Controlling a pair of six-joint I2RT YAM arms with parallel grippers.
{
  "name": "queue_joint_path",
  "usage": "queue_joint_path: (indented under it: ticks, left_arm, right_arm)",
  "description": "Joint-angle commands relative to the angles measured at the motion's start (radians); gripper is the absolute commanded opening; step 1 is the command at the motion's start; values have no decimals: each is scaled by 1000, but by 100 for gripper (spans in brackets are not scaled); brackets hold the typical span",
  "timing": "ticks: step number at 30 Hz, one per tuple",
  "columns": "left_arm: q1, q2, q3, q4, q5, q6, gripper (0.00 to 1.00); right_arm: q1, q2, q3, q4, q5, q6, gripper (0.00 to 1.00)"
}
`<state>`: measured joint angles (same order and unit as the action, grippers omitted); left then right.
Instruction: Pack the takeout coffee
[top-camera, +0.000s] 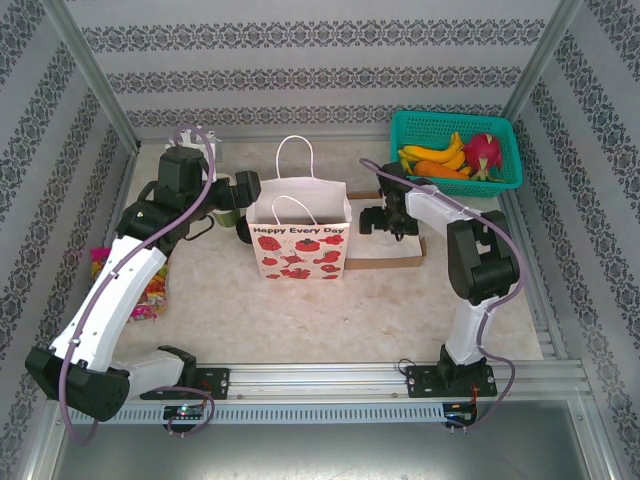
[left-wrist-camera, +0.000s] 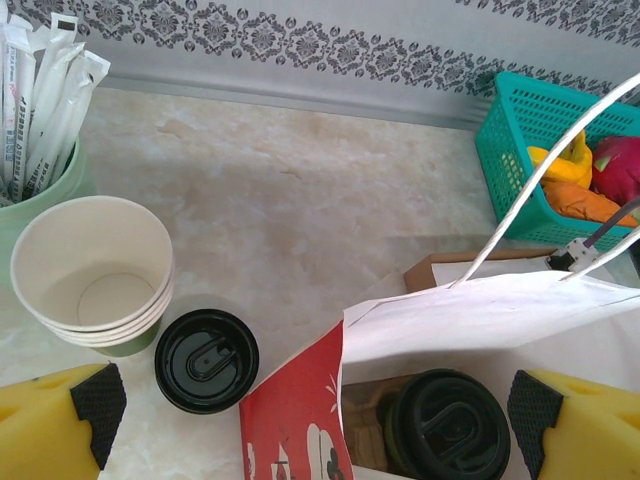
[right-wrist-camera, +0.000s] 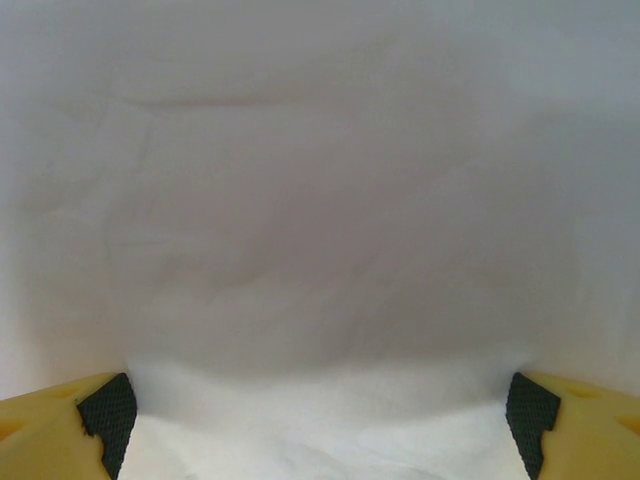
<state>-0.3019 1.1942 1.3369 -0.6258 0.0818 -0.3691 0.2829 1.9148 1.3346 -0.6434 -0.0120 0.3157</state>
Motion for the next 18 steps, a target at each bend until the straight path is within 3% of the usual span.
queue_joint_path:
  ticks: [1,5,18]
  left_arm:
    - [-5,2,7,29,-25,-12,100]
    - [-6,3,10,28,-30,-11,100]
    - [-5,4,6,24,-33,-9,100]
  right_arm:
    - [20,40,30,-61,56,-2,91]
    - [26,37,26,-66,83,6,67]
    - [34,-91,-9,-25,112,-3,25]
